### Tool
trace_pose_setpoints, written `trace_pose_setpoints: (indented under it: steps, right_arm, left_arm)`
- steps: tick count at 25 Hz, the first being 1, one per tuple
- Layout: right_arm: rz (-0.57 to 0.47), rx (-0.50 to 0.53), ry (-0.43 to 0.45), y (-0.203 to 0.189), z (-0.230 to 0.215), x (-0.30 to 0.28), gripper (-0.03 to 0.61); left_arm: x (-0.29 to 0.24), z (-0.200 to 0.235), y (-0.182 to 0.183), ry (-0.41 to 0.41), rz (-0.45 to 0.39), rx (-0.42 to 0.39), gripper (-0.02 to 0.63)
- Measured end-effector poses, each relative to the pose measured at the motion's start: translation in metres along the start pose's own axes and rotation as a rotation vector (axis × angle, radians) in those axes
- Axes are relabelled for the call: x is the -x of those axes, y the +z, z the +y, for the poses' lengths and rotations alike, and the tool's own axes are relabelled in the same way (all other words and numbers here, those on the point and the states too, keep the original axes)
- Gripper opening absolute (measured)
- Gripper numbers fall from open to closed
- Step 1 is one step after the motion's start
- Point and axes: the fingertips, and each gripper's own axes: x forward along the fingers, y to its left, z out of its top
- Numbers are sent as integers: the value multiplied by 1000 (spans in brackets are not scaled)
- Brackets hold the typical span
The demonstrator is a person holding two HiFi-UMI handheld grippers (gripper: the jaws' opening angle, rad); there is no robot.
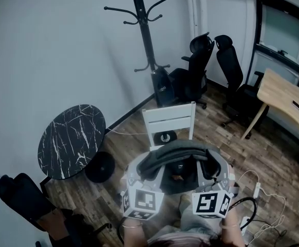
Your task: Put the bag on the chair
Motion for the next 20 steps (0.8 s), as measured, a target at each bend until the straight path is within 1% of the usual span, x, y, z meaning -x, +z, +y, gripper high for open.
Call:
trace_pose_setpoints:
  steps: [4, 10, 13, 16, 20]
  right_arm:
    - [-11, 28, 8, -4, 0, -15, 121]
    - [11, -3, 6, -17, -7, -36, 121]
    - [7, 15, 18, -22, -9, -53, 121]
    - [18, -6, 12, -26, -13, -69, 120]
    - [20, -3, 4, -29, -19, -93, 120]
  left_arm:
    - [-13, 3, -5, -8, 7, 9, 201]
    - [-40, 6, -7, -22, 25, 2, 199]
    - [-57, 11, -10, -27, 34, 1, 199]
    - [-73, 17, -12, -27, 42, -1, 199]
    - [-96, 28, -17, -29, 55, 1, 199]
